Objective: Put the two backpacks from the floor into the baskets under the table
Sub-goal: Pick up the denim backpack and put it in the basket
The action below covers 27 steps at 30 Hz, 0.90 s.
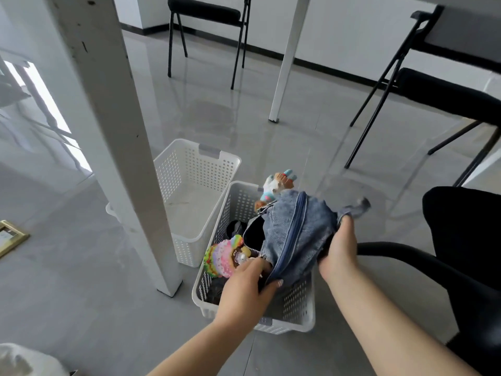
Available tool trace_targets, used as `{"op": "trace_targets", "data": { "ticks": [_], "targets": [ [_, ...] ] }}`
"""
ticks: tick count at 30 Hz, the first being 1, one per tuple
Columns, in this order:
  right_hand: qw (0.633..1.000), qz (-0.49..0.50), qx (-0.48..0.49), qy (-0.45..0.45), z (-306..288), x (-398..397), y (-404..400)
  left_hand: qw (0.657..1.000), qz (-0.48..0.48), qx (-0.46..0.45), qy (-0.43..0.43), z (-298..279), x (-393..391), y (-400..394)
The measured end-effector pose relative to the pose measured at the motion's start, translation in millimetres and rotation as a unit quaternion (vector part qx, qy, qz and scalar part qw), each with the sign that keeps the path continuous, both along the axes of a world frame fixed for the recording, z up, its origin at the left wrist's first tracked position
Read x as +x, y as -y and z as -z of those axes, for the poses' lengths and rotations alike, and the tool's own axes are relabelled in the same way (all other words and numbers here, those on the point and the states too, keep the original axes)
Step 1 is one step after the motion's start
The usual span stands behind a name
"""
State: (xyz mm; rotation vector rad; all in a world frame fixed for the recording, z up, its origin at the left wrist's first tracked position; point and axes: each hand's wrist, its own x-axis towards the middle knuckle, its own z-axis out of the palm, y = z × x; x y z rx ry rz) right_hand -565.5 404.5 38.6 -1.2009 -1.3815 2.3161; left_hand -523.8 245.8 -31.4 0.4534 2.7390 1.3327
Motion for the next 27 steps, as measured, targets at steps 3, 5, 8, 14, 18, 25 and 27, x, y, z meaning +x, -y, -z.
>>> {"op": "trace_targets", "data": {
  "ticks": [3, 5, 8, 14, 18, 25, 27],
  "targets": [
    [0.999, 0.007, 0.035, -0.006, 3, 6, -6, 1.000, 0.009, 0.015, -0.003, 3, 7, -9],
    [0.989, -0.022, 0.145, 0.022, 13, 14, -5, 1.000, 0.018, 0.014, 0.006, 3, 11, -13],
    [0.934, -0.107, 0.335, 0.068, 24, 17, -3, 1.000, 0.025, 0.010, -0.002, 3, 11, -12],
    [0.931, -0.045, 0.360, -0.043, 4, 13, -25, 0.993, 0.085, 0.012, -0.075, -15, -4, -8],
    [0.927, -0.045, 0.370, 0.035, 36, 35, -26, 0.965, 0.201, -0.163, 0.043, 6, 2, -1],
    [0.923, -0.038, 0.381, 0.035, 46, 78, -15, 0.919, 0.259, -0.291, 0.054, 59, 7, 20],
    [0.921, -0.049, 0.386, 0.011, 43, 85, -12, 0.926, 0.254, -0.278, 0.026, 63, 4, 21]
  ]
}}
